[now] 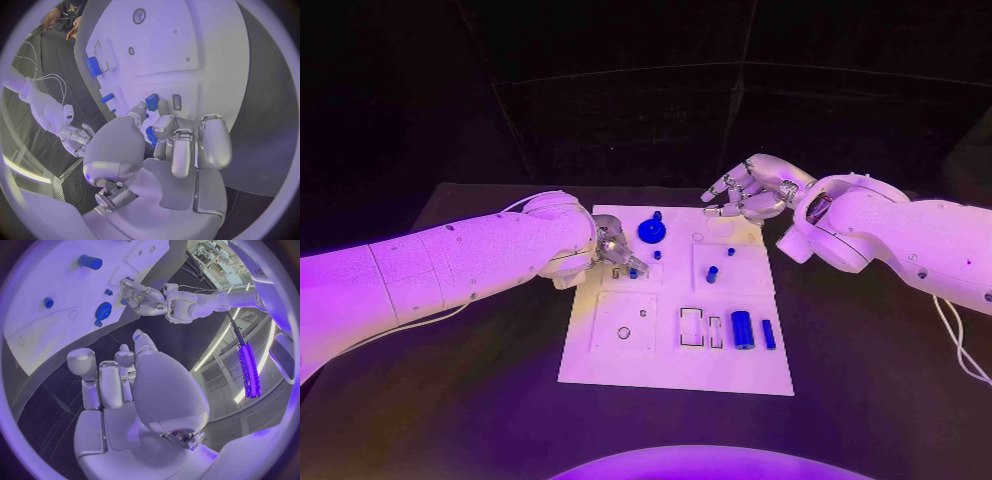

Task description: Assemble the parts on the task board

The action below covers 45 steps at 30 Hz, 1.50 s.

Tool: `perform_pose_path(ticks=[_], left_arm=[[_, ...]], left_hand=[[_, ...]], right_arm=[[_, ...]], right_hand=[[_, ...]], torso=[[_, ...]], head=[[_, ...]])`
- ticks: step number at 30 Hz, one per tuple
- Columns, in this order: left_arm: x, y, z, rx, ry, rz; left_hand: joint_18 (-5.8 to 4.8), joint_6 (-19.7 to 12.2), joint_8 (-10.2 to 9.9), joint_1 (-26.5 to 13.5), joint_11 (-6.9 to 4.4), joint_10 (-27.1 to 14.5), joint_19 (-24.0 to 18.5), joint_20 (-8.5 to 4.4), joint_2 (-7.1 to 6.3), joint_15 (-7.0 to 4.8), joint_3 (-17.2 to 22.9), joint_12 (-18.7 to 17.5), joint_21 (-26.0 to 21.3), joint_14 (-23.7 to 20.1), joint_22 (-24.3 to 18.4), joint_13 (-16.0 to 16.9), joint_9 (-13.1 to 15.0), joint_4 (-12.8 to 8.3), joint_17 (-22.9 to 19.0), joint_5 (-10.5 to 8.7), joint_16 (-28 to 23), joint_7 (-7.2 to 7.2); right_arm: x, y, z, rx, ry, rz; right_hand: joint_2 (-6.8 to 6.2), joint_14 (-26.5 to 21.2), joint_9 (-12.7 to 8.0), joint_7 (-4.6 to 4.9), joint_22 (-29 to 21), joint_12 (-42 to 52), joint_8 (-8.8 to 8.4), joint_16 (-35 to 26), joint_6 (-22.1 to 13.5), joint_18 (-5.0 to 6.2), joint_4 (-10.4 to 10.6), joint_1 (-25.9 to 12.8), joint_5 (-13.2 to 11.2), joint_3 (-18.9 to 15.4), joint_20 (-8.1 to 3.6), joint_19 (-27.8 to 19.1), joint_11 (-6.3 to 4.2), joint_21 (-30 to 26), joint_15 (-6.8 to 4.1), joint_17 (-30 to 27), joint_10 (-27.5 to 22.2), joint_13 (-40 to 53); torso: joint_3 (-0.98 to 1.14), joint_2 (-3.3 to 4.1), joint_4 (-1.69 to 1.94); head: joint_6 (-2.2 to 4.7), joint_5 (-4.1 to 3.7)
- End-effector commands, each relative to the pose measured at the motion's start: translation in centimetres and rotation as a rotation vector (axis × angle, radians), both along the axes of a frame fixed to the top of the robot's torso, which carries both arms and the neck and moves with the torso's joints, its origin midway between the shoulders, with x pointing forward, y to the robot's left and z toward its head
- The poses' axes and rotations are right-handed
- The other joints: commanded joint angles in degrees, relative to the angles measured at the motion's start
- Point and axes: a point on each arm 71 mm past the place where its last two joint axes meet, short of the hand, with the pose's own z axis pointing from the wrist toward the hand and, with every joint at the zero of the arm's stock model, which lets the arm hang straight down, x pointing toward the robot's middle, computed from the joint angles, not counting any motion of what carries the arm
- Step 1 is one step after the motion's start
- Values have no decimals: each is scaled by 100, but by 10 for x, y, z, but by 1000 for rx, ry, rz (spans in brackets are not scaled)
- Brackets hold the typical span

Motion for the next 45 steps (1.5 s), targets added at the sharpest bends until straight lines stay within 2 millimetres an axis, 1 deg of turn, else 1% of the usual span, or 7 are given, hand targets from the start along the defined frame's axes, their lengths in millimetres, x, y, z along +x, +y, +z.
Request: perform_pose_path(ticks=[1, 8, 19, 27, 33, 42, 45], left_arm=[[0, 0, 2, -29, -21, 6], [-1, 4, 9, -78, -48, 23], [9, 18, 43, -61, -26, 25], [32, 37, 57, 13, -6, 36], [53, 47, 58, 55, -8, 63], [71, 53, 54, 93, -3, 84], [75, 51, 52, 90, -6, 87]], left_hand=[[-114, 48, -27, -101, -20, 38, 39, -5, -16, -61, -259, 34, 29, 605, 19, 20, 15, 149, 1509, -39, 18, 8], [-109, 44, -36, -117, -27, 21, 32, -29, -8, -75, -562, 6, 10, 605, 7, -9, 33, 359, 1509, -42, 18, -8], [-66, -193, -132, 96, 45, -187, -70, 5, 76, -22, -934, -194, -171, 605, -196, -255, 40, 560, 1509, -42, 18, 80], [-47, -308, -211, 725, 110, -278, -107, 71, 392, 40, -877, -248, -253, 605, -265, -338, 17, 359, 1509, 1, 18, 153], [-48, -361, -268, 743, 136, -285, -104, 89, 391, 60, -922, -243, -255, 605, -258, -341, -16, 360, 1509, -2, 18, 184], [-48, -352, -320, 657, 157, -288, -101, 114, 373, 81, -1063, -233, -257, 605, -249, -342, -58, 439, 1509, -6, 18, 202], [-48, -326, -347, 576, 158, -280, -94, 123, 347, 86, -1217, -213, -252, 605, -233, -329, -84, 523, 1509, -24, 18, 203]], right_arm=[[0, 0, 2, 3, -9, 6], [0, 0, 1, 3, -9, 5], [3, -2, 1, 0, -9, -2], [4, -2, 0, 0, -9, -4], [4, -1, 0, 0, -9, -2], [4, 1, 0, 1, -8, 3], [4, 2, 0, 2, -8, 5]], right_hand=[[-3, 163, -2, 12, -7, -35, 20, -33, 15, 90, -14, -79, 28, -26, 1, -44, 8, -19, -17, -5, -38, -7], [-4, 162, -2, 12, -14, -37, 22, -36, 13, 91, -9, -92, 27, -30, 2, -48, 9, -24, -16, -7, -42, -10], [-4, 160, -2, 12, -21, -35, 24, -41, 11, 92, -4, -105, 27, -34, 3, -52, 10, -30, -15, -12, -44, -9], [-2, 161, -2, 12, -19, -33, 26, -37, 10, 91, -1, -111, 28, -34, 3, -51, 10, -31, -15, -4, -44, -7], [-2, 161, -2, 12, -19, -33, 26, -37, 10, 91, -1, -111, 28, -34, 3, -51, 10, -31, -15, -4, -44, -7], [3, 162, -2, 12, -13, -24, 27, -36, 8, 90, -2, -110, 30, -31, 3, -47, 9, -29, -15, -1, -38, 3], [3, 162, -2, 12, -13, -24, 27, -36, 8, 90, -2, -110, 30, -31, 3, -47, 9, -29, -15, -1, -38, 3]], torso=[[-1, -1, 1], [-1, 2, -2], [5, -3, -2], [-8, 10, 0], [6, 11, -10], [-9, 13, -11], [-2, 7, -5]], head=[[17, 2], [35, 2], [124, 23], [173, 39], [146, 70], [109, 92], [88, 96]])
